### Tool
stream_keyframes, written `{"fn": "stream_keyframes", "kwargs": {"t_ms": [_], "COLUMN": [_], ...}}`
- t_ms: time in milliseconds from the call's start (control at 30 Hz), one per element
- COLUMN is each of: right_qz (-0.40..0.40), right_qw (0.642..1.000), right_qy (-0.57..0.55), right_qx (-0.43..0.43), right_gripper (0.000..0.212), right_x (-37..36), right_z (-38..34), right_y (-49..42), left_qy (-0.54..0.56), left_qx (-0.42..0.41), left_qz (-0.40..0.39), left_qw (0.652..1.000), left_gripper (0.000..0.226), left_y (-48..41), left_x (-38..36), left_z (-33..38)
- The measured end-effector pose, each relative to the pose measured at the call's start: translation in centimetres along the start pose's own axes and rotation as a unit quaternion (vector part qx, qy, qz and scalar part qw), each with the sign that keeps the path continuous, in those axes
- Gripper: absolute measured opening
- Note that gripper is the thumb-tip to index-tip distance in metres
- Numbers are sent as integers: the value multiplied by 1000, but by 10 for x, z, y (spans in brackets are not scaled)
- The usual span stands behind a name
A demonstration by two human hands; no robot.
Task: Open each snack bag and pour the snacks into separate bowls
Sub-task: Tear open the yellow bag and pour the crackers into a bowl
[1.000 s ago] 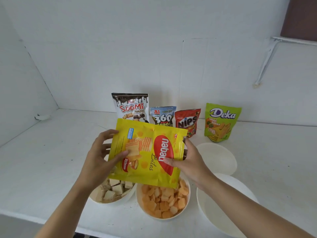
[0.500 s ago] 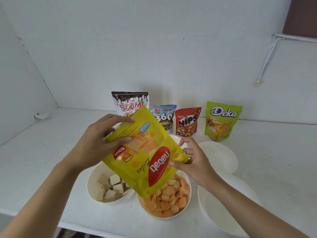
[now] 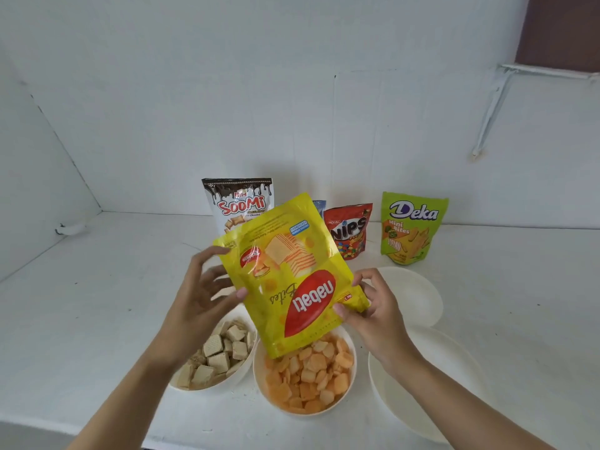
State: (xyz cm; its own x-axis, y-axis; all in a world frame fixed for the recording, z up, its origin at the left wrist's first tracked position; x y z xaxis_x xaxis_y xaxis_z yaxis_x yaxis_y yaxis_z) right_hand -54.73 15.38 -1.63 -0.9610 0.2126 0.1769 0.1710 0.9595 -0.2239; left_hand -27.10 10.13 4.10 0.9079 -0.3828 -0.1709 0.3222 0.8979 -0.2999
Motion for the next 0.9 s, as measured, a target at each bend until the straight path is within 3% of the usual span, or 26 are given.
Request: {"fn": "stream_keyframes", "kwargs": {"t_ms": [133, 233, 400, 567, 733, 900], "right_qz": [-41, -31, -9, -18, -34, -3], "right_qw": [994, 980, 988, 989, 985, 989], "right_qy": [99, 185, 115, 108, 134, 99], "right_qx": [30, 73, 108, 98, 99, 114], "right_gripper": [30, 23, 25, 25, 28, 27], "right_x": [0, 2, 4, -7, -9, 4], "right_z": [0, -6, -26, -17, -10, -26], "right_y": [5, 5, 5, 16, 19, 13], "left_qy": [-27, -58, -42, -87, -139, -54], "left_qx": [14, -2, -41, -15, -51, -20], "left_qz": [7, 26, -30, -122, -119, -103], "left_qw": [1000, 998, 998, 989, 982, 993], "left_gripper": [28, 22, 29, 37, 34, 37], "left_y": [4, 0, -7, 13, 20, 13], "left_x": [-14, -17, -26, -42, -49, -41], "left_z": [-17, -13, 16, -3, -17, 0]}}
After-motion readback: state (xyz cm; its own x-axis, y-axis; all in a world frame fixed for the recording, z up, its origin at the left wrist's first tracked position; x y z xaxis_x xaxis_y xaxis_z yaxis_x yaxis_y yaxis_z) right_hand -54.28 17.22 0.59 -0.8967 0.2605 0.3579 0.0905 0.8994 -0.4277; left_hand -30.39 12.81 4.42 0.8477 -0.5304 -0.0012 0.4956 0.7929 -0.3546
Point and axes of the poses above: each hand's wrist, its own y-axis away from the middle knuckle, its own x-axis out of the back of the hand, z = x × y, the point moved 1 cm from there along -y, towards the middle knuckle, and after that the axes turned 13 degrees about y, right-handed, at the moved point
